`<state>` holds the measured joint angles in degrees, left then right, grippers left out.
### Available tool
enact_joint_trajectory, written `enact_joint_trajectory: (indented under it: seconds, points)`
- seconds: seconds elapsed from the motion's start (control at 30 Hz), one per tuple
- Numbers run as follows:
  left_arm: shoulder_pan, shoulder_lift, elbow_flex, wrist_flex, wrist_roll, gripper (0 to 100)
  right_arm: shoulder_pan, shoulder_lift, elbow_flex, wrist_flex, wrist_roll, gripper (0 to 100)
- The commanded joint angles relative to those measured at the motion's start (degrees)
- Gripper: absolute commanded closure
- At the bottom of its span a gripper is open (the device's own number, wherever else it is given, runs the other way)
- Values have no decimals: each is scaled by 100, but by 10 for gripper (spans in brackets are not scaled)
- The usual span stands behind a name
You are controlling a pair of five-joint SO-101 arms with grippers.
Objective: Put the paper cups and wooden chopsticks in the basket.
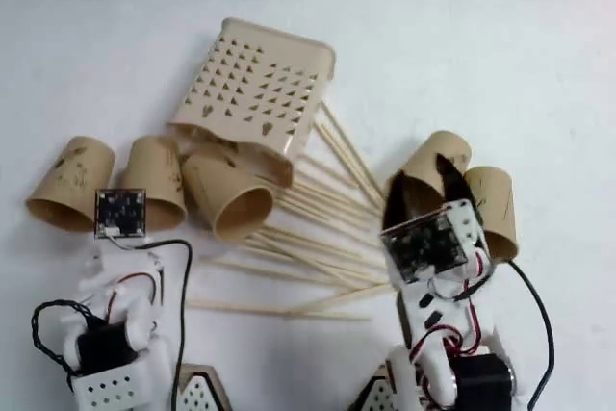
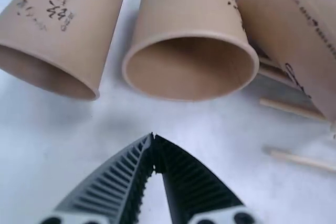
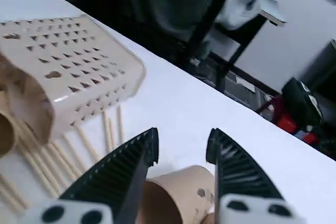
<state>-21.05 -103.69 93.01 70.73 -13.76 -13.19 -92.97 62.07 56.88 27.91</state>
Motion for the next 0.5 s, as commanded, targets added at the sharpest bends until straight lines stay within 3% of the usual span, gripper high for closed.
enact_joint_trajectory:
  seconds: [0.0, 0.1, 0.27, 0.47]
  points:
    - [-48, -66, -35, -176, 26, 976, -778, 1464, -870, 13, 44, 826]
    - [-48, -66, -18, -176, 26, 976, -1341, 2721, -1451, 119, 26, 776]
    - [-48, -75, -9, -176, 26, 976, -1798, 4479, -2110, -13, -703, 704]
    - [-48, -75, -9, -176, 26, 976, -2132, 5921, -2277, -1024, -1187, 696]
